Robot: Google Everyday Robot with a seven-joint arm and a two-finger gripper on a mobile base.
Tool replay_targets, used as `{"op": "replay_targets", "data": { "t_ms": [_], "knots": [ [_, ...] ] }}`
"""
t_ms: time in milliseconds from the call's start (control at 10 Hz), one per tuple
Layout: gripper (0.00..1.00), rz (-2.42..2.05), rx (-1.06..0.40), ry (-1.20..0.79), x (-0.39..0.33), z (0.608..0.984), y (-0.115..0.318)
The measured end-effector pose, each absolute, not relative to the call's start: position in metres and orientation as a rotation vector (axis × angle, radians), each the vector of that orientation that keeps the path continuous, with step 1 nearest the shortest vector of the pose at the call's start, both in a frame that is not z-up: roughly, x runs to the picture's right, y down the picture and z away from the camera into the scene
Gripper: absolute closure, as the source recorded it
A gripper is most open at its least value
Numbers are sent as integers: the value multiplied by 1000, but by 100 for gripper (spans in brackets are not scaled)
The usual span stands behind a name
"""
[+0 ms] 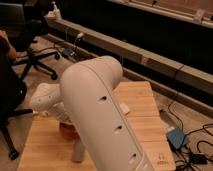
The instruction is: Drag the ceramic bowl in a circle
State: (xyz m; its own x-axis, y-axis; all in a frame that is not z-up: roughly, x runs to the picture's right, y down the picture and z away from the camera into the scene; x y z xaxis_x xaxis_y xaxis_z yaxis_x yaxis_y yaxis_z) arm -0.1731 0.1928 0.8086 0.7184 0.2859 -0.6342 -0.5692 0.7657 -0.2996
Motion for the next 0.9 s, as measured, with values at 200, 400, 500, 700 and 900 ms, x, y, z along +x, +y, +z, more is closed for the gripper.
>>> {"op": "replay_targets", "data": {
  "t_ms": [200, 400, 500, 700, 900],
  "knots": [
    [100, 447, -523, 577, -181, 786, 205],
    [100, 409, -551, 548, -196, 770, 218],
    [100, 389, -575, 524, -209, 761, 225],
    [100, 382, -616, 494, -221, 753, 230],
    [100, 378, -656, 474, -230, 748, 234]
  ]
}}
